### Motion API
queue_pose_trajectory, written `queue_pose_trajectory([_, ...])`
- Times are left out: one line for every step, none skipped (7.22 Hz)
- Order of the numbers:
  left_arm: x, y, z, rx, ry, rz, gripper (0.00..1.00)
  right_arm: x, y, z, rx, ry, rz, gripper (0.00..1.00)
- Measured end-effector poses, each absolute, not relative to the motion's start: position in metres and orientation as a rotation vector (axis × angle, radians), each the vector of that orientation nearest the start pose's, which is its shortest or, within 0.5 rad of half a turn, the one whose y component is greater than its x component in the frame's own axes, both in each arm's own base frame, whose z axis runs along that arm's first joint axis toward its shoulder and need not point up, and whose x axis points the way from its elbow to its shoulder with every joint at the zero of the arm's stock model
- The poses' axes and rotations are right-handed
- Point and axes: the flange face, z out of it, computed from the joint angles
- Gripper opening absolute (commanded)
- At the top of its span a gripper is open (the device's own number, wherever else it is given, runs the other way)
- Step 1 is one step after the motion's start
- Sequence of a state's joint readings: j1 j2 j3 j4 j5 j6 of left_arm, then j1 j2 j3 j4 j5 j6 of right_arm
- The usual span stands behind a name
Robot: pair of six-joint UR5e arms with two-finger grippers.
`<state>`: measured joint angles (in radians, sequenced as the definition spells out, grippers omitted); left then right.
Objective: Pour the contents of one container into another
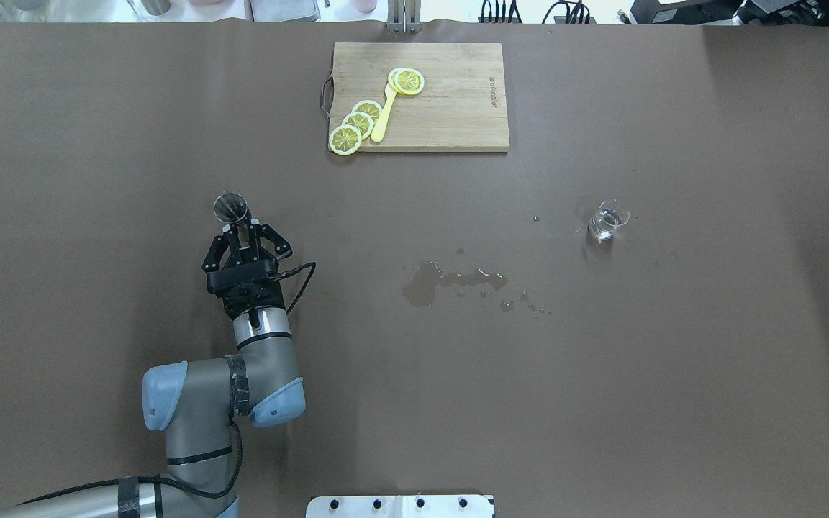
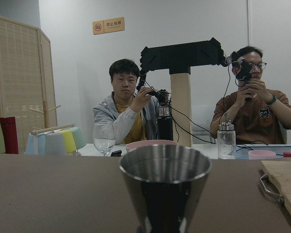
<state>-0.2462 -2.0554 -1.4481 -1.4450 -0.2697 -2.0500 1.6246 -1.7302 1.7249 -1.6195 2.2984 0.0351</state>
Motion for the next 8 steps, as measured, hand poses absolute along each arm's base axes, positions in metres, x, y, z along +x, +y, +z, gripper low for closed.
queue_pose_trajectory([0.593,-0.384,0.402,1.297,0.362,-0.766,0.03,0.090,-0.417,0.662,-0.040,-0.728,0.101,1.00])
queue_pose_trajectory([0.593,-0.383,0.402,1.295,0.362,-0.765,0.22,0.090,-0.417,0.660,-0.033,-0.728,0.098,1.00])
queue_pose_trajectory([0.593,-0.383,0.403,1.294,0.362,-0.764,0.35,0.090,-0.418,0.656,-0.024,-0.729,0.093,1.00])
queue_pose_trajectory([0.593,-0.383,0.403,1.294,0.361,-0.764,0.39,0.090,-0.419,0.653,-0.016,-0.729,0.086,1.00])
queue_pose_trajectory([0.594,-0.383,0.403,1.294,0.361,-0.763,0.45,0.090,-0.420,0.650,-0.007,-0.731,0.072,1.00])
queue_pose_trajectory([0.593,-0.383,0.402,1.295,0.361,-0.763,0.50,0.090,-0.420,0.647,0.005,-0.733,0.053,1.00])
queue_pose_trajectory([0.593,-0.383,0.402,1.296,0.360,-0.762,0.50,0.090,-0.419,0.646,0.016,-0.734,0.028,1.00])
queue_pose_trajectory([0.593,-0.383,0.402,1.297,0.360,-0.762,0.53,0.090,-0.419,0.645,0.025,-0.735,0.006,1.00])
